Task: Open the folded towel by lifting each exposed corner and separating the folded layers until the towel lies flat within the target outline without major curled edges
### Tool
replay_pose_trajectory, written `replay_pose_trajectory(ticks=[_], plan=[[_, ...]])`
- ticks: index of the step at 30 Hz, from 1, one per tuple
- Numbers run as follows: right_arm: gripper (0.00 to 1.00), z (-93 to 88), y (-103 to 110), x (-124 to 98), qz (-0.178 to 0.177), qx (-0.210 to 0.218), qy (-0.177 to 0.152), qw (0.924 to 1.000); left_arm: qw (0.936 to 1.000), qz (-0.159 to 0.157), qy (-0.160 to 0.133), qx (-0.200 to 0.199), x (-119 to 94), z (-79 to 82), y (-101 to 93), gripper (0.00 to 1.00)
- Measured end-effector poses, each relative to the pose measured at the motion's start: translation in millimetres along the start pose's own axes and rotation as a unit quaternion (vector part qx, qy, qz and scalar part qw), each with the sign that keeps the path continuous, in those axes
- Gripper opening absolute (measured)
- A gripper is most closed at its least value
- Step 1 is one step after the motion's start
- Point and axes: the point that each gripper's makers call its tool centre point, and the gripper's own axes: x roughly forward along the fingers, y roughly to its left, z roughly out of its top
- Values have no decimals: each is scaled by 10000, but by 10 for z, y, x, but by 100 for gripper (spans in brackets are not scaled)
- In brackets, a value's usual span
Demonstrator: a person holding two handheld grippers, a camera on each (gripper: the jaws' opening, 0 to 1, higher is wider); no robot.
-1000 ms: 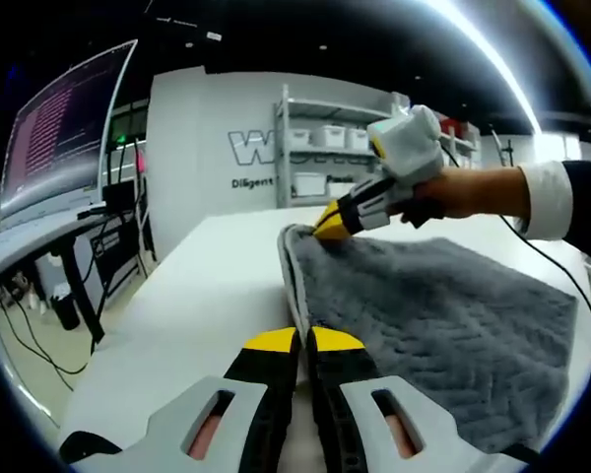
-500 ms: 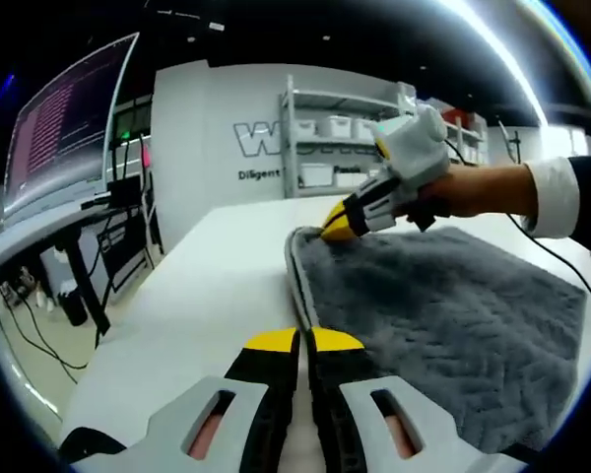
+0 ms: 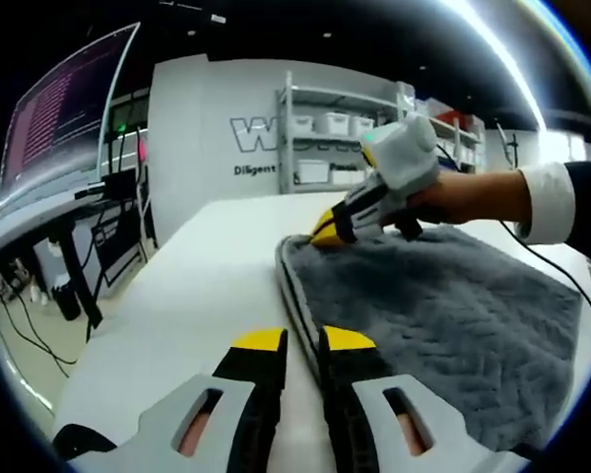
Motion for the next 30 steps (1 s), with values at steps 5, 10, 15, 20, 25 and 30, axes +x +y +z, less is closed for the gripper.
replay_pose_trajectory(ticks=[5,10,15,20,25,30], plan=[[2,-54,56,71,-12,-173,116,9998,9997,-217,-32,-105,-6,42,-69,16],[3,-52,36,74,-94,-123,80,9998,9994,-315,77,-101,4,14,-107,17],[8,16,59,40,-16,496,-103,9987,9985,-484,133,-228,-4,0,-174,18],[13,185,95,-28,84,926,-495,9944,9984,-454,245,-227,1,-51,-160,18],[13,276,215,-47,142,837,-529,9950,9981,-471,319,-257,-10,-72,-166,18],[13,370,295,-92,214,933,-602,9936,9977,-465,431,-221,-23,-99,-171,18]])
